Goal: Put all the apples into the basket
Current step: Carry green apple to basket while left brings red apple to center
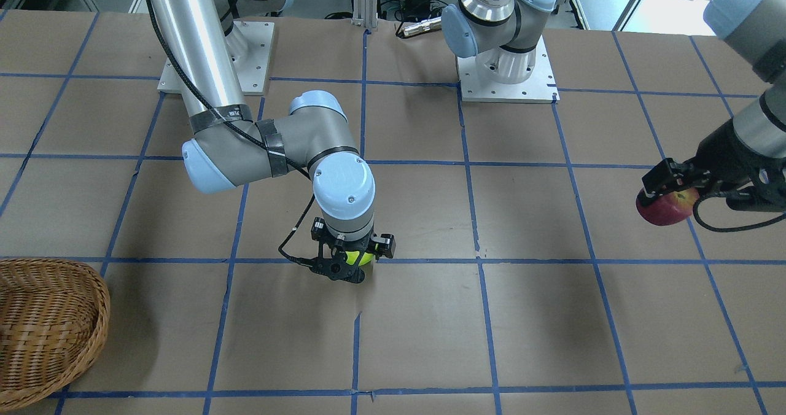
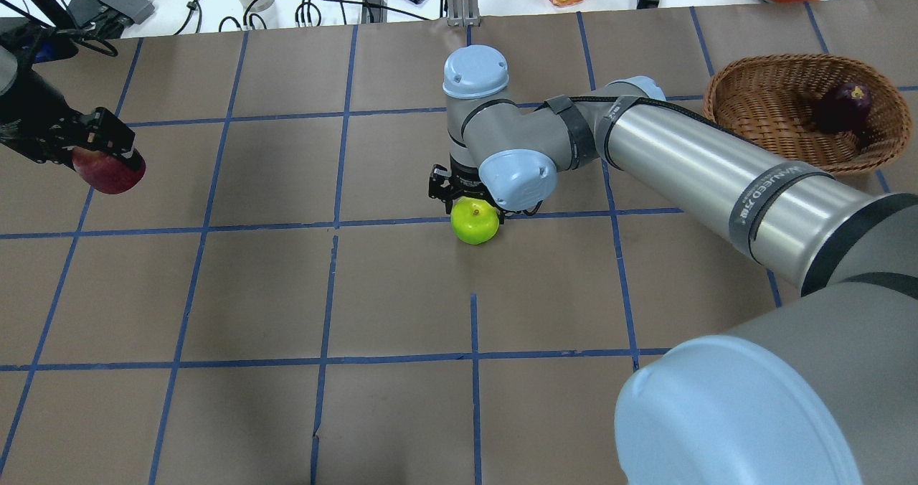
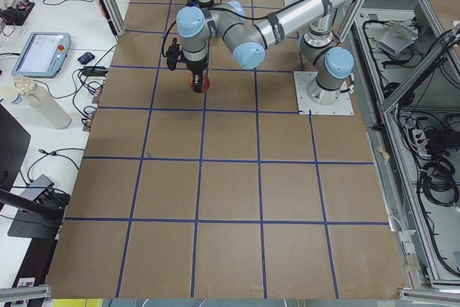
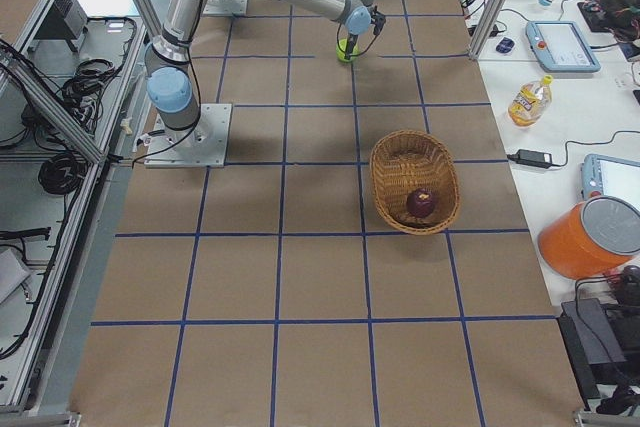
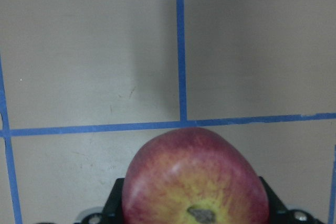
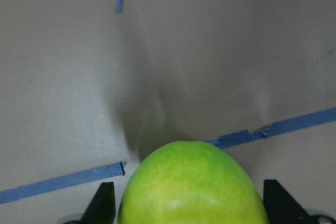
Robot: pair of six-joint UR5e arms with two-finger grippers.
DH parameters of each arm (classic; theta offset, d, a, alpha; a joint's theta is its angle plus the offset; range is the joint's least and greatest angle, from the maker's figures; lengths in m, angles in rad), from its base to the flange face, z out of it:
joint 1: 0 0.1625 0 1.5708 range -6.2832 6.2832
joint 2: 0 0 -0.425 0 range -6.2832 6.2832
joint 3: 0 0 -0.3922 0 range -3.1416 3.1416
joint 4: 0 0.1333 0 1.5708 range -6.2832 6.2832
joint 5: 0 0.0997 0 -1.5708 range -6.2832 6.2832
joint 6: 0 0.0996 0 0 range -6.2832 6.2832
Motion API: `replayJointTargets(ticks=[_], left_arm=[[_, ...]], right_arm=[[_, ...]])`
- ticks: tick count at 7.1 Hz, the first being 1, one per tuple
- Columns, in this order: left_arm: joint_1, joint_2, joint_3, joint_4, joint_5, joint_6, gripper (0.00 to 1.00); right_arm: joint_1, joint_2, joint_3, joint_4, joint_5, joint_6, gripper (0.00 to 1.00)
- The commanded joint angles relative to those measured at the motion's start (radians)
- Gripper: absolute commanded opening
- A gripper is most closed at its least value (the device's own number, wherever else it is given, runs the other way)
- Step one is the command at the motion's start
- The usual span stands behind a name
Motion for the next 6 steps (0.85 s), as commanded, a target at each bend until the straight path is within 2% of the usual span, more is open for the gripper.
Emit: replayJointTargets(ticks=[1, 3, 4, 5, 6], left_arm=[[-0.071, 0.09, -0.027, -0.034, -0.016, -0.115, 0.68], [-0.213, 0.135, -0.059, -0.023, -0.007, -0.331, 0.68], [-0.276, 0.144, -0.1, 0.019, -0.007, -0.455, 0.68], [-0.341, 0.134, -0.157, 0.099, -0.004, -0.543, 0.68], [-0.413, 0.106, -0.229, 0.235, -0.005, -0.665, 0.68]], right_arm=[[-0.001, 0.0, -0.002, 0.0, 0.003, -0.02, 0.01], [-0.033, -0.041, -0.024, 0.015, 0.046, -0.022, 0.0], [-0.077, -0.098, -0.038, 0.073, 0.019, -0.025, 0.0], [-0.165, -0.14, -0.067, 0.122, 0.011, -0.098, 0.0], [-0.276, -0.16, -0.102, 0.191, 0.009, -0.215, 0.0]])
